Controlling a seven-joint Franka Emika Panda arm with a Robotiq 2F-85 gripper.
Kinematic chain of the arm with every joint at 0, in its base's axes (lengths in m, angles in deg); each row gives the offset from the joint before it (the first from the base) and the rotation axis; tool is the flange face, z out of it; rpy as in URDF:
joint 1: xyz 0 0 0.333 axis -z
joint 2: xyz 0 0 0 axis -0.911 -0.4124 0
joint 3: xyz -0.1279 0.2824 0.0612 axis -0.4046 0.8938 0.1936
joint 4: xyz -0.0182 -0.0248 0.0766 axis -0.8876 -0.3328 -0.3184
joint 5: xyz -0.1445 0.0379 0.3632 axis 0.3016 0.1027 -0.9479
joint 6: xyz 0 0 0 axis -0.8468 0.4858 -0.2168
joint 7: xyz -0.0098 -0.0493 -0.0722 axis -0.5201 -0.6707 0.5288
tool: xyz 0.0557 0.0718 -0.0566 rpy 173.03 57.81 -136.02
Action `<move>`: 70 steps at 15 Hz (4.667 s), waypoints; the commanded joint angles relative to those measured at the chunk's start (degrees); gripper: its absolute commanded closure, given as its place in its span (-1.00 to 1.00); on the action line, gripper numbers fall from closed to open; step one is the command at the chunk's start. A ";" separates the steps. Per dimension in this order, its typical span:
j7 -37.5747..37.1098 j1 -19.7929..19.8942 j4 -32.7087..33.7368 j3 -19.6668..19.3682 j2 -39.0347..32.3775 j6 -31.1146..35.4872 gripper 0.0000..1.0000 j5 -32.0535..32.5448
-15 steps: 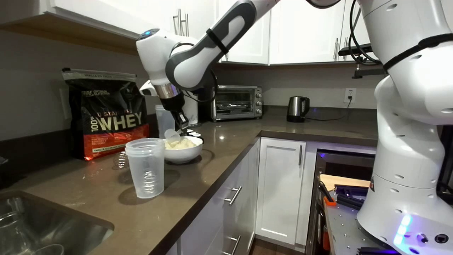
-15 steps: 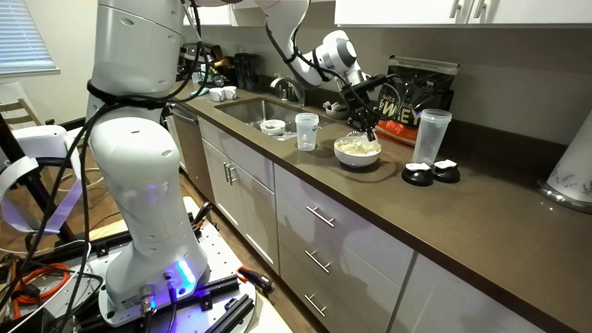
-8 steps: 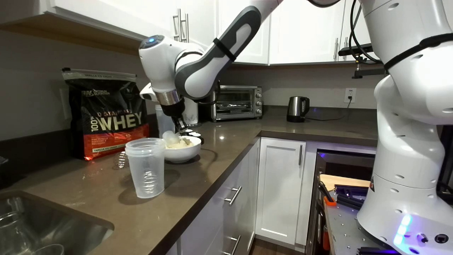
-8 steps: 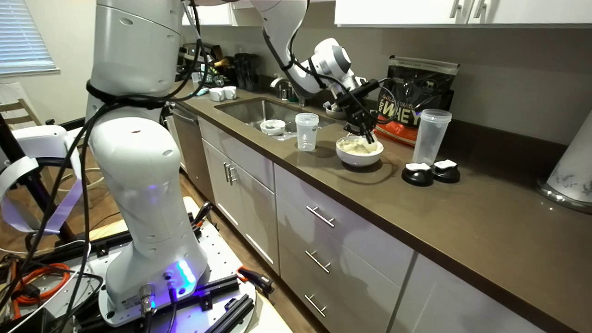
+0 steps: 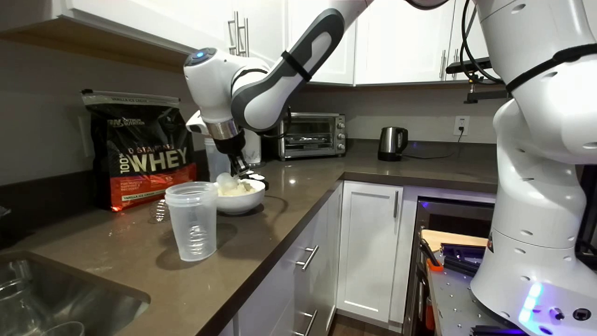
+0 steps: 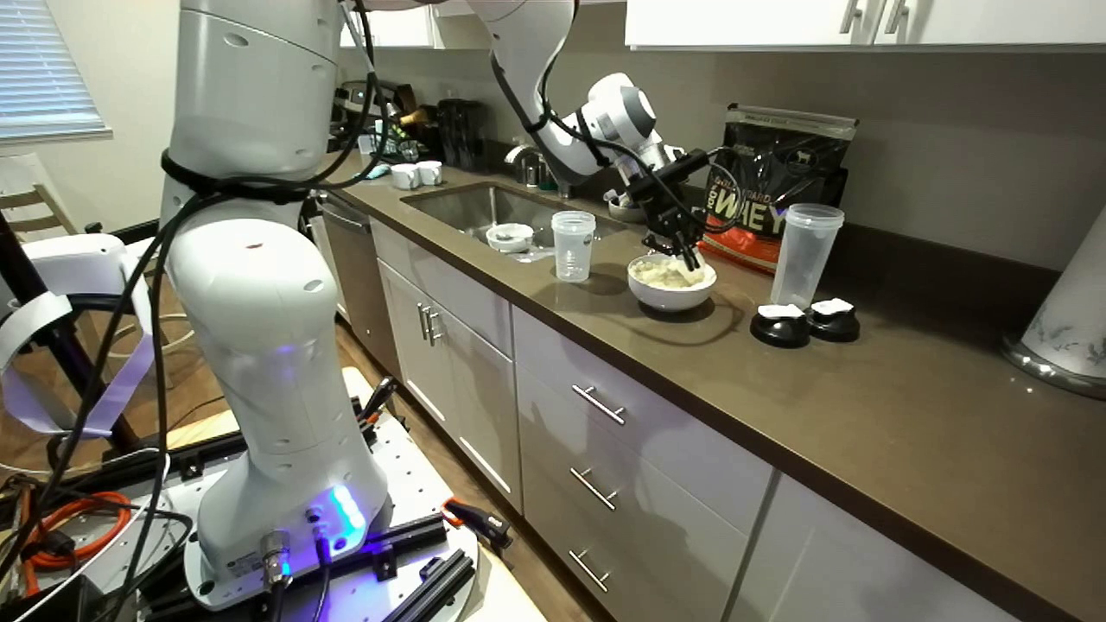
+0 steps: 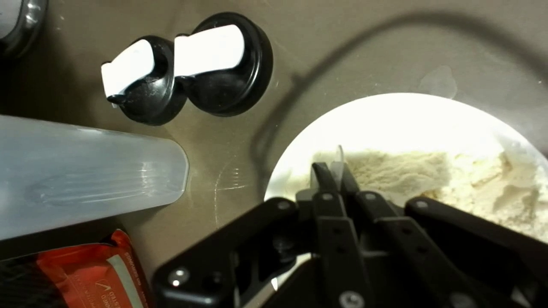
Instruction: Use the measuring spoon to transfer one spoon of contents from the bowl to the cup at the left
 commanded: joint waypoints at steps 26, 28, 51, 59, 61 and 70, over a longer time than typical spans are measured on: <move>9.33 0.97 1.31 1.95 -0.13 -9.34 0.98 -13.01; 9.25 1.28 2.20 1.72 -0.51 -9.45 0.98 -13.61; 14.43 2.89 14.07 2.67 -6.01 -22.66 0.98 -29.22; 14.24 3.07 14.46 2.89 -6.37 -22.75 0.98 -29.25; 14.25 3.38 15.02 2.74 -6.68 -23.06 0.98 -29.62; 14.30 5.04 17.06 2.33 -7.64 -24.25 0.98 -30.95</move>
